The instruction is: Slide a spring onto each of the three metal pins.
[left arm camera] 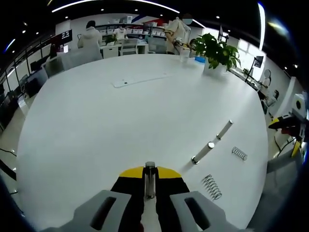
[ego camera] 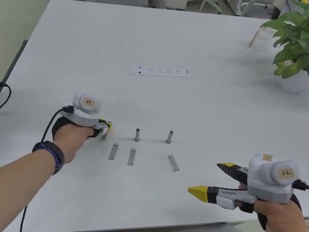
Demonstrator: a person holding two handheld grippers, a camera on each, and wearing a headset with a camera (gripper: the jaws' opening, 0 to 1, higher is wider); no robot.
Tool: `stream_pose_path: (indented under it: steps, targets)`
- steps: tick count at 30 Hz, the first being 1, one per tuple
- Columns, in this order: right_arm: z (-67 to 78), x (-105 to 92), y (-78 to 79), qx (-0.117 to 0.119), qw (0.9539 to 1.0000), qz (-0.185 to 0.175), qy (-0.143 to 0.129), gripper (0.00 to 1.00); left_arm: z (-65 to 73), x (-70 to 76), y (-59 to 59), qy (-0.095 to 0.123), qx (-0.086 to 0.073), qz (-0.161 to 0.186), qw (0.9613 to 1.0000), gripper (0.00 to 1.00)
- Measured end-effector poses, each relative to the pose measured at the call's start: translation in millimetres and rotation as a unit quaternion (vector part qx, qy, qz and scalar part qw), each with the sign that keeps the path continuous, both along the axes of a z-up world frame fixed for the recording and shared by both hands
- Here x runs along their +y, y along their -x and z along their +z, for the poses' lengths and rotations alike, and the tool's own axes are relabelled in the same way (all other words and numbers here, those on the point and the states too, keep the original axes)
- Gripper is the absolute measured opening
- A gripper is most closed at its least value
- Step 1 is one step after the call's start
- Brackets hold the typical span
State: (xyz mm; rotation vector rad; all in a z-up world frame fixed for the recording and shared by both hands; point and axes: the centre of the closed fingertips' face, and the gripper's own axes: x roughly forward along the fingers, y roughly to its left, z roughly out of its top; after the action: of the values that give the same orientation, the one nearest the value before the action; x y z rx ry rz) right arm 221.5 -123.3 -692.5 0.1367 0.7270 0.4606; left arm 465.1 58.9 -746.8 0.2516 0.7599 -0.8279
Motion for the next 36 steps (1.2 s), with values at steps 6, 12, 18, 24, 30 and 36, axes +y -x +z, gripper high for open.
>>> stream_pose_path:
  steps: [6,12,18,24,30,36]
  targets:
    - [-0.2,-0.1,0.3,-0.001,1.0,-0.001,-0.001,0.8,1.8,2.4,2.2,-0.002,-0.003,-0.001,1.0,0.0]
    - [-1.3,0.5,1.2,0.0,1.0,0.0,-0.002,0.8,4.3,4.1,3.3,-0.002,-0.006,-0.001,1.0,0.0]
    - [-0.8,0.5,1.0,-0.001,1.0,0.0,-0.002,0.8,5.3,5.8,3.5,-0.003,-0.008,0.0,1.0,0.0]
    - [-0.7,0.4,0.6,-0.002,1.0,0.001,-0.002,0.8,5.9,8.4,5.4,-0.005,-0.01,0.0,0.9999,0.0]
    - [-0.9,1.4,0.3,-0.002,1.0,0.002,-0.002,0.8,5.0,11.4,7.8,-0.008,-0.012,-0.001,0.9999,0.0]
    - [-1.6,2.9,0.5,-0.002,1.0,0.004,-0.002,0.8,4.9,12.9,11.1,-0.012,-0.013,-0.005,0.9998,0.0]
